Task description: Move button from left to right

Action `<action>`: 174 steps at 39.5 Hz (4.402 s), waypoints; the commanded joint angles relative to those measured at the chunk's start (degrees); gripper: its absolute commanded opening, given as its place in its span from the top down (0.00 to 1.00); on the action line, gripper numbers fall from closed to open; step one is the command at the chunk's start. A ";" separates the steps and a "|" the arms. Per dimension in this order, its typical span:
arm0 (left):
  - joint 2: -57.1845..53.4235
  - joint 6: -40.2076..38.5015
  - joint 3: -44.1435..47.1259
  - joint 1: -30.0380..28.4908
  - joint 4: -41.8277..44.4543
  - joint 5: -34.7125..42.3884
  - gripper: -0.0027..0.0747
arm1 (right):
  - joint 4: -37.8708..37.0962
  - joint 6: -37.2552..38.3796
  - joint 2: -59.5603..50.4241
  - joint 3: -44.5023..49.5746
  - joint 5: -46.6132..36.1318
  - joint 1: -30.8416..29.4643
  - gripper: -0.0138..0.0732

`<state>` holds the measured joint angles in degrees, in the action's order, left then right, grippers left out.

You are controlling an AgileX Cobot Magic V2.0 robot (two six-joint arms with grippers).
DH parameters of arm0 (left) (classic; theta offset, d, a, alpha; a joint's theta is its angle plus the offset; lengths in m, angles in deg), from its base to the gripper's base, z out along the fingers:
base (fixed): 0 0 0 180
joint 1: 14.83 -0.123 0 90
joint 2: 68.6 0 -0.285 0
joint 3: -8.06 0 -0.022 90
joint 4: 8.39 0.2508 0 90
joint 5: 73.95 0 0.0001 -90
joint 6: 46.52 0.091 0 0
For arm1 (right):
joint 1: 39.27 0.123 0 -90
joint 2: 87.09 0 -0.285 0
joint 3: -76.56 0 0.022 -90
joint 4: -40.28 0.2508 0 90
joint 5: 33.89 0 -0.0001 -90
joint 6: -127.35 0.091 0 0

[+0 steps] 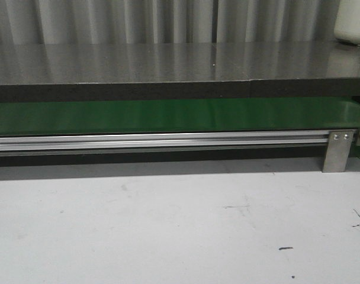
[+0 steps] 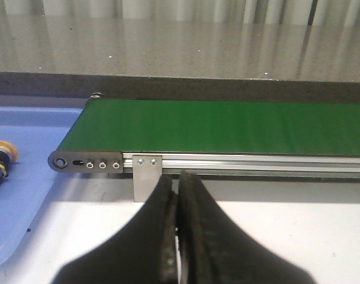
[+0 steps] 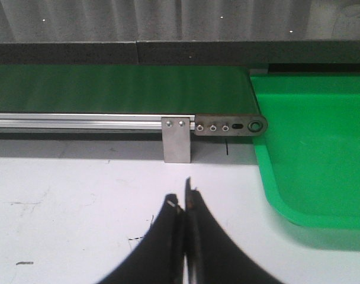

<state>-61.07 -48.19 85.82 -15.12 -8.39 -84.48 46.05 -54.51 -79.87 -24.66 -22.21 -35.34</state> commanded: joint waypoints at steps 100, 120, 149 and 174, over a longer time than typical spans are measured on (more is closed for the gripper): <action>26.40 -0.40 -30.09 -0.14 4.97 -5.33 0.12 | -0.17 -0.24 28.33 -32.47 3.12 0.10 0.10; 42.80 -0.40 -40.81 -2.64 5.50 -12.28 0.17 | -0.17 -0.24 28.33 -32.36 3.24 0.10 0.10; 90.55 2.65 -75.81 -27.15 5.48 -26.72 0.17 | -0.17 -0.24 28.33 -32.36 3.24 0.10 0.10; 111.91 22.50 -90.15 -33.95 -2.19 -36.27 0.17 | -0.17 -0.24 28.33 -32.36 3.39 0.10 0.10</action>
<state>52.33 -29.59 -1.55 -47.88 -7.82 -121.60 46.05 -54.51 -52.15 -55.00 -14.27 -35.34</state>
